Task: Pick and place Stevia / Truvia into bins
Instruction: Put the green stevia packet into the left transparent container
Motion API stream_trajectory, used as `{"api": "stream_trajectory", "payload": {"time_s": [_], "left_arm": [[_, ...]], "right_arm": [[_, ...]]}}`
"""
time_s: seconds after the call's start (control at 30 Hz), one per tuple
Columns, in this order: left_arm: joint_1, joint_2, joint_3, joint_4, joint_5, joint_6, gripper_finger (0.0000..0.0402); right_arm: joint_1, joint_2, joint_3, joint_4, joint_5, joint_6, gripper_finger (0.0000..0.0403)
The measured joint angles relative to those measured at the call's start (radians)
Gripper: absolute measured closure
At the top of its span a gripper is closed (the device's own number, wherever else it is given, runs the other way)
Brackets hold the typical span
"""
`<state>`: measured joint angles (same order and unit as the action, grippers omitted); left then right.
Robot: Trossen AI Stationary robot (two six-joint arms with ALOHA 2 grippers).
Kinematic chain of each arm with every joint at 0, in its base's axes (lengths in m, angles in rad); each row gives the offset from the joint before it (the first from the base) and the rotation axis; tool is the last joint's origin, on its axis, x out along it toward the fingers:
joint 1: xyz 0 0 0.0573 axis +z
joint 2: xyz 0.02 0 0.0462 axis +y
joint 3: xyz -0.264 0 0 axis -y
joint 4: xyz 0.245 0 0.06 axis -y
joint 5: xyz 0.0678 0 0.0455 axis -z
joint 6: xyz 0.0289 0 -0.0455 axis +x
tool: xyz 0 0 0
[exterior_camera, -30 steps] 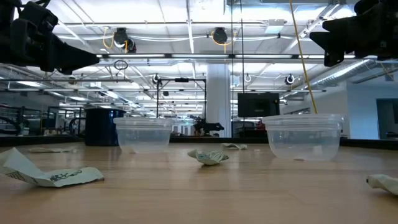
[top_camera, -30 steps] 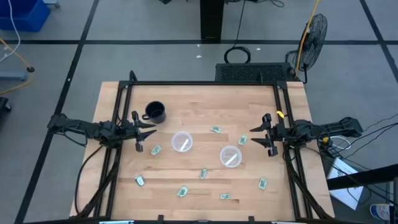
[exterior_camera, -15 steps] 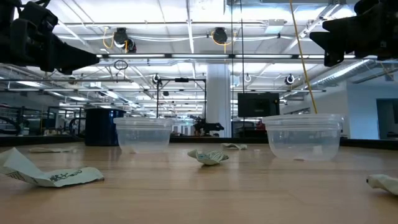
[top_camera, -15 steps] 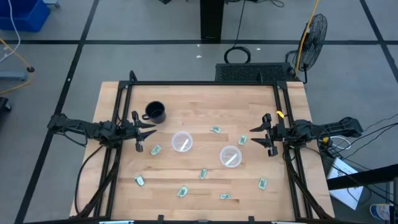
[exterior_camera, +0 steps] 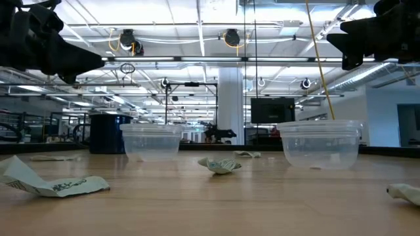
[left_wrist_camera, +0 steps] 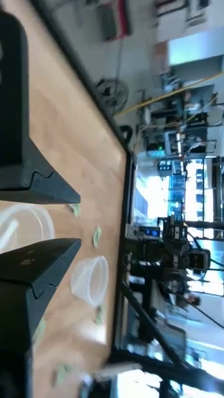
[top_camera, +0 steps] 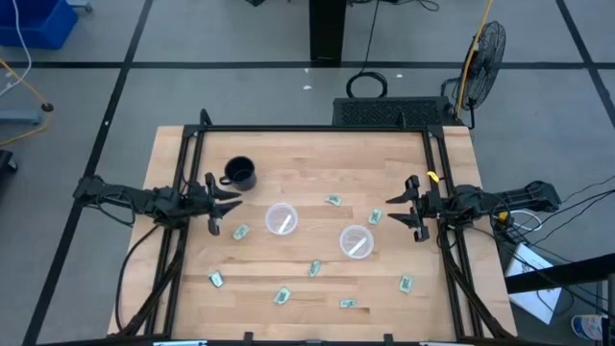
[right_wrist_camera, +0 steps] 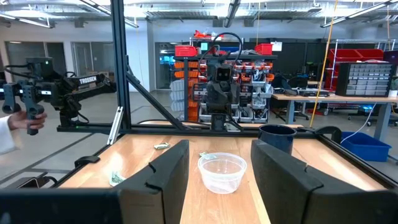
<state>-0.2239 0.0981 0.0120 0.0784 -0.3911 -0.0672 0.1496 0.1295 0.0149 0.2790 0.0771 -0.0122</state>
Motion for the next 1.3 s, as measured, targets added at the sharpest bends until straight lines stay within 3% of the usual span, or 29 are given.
{"api": "stream_trajectory", "payload": {"time_s": [0.27, 0.53, 0.67, 0.9, 1.17, 1.3], "left_arm": [[0.0, 0.0, 0.0, 0.03, -0.022, -0.222, 0.0298], [0.0, 0.0, 0.0, 0.069, -0.029, -0.23, 0.0298], [0.0, 0.018, 0.007, -0.036, 0.06, -0.363, 0.0298], [-0.001, 0.238, 0.094, -0.212, 0.115, -0.541, 0.0298], [-0.001, 0.521, 0.387, -0.478, 0.076, -0.405, 0.0298], [-0.001, 0.632, 0.456, -0.576, 0.075, -0.388, 0.0298]], "right_arm": [[0.0, 0.0, 0.0, 0.0, 0.0, 0.0, 0.0236], [0.0, 0.0, 0.0, 0.0, 0.0, 0.0, 0.0236], [0.0, 0.0, 0.0, 0.0, 0.0, 0.0, 0.0236], [0.0, 0.003, 0.0, -0.006, 0.0, 0.0, 0.0236], [0.0, 0.005, 0.0, -0.007, 0.0, 0.0, 0.0236], [0.0, 0.005, 0.0, -0.007, 0.0, 0.0, 0.0236]]}}
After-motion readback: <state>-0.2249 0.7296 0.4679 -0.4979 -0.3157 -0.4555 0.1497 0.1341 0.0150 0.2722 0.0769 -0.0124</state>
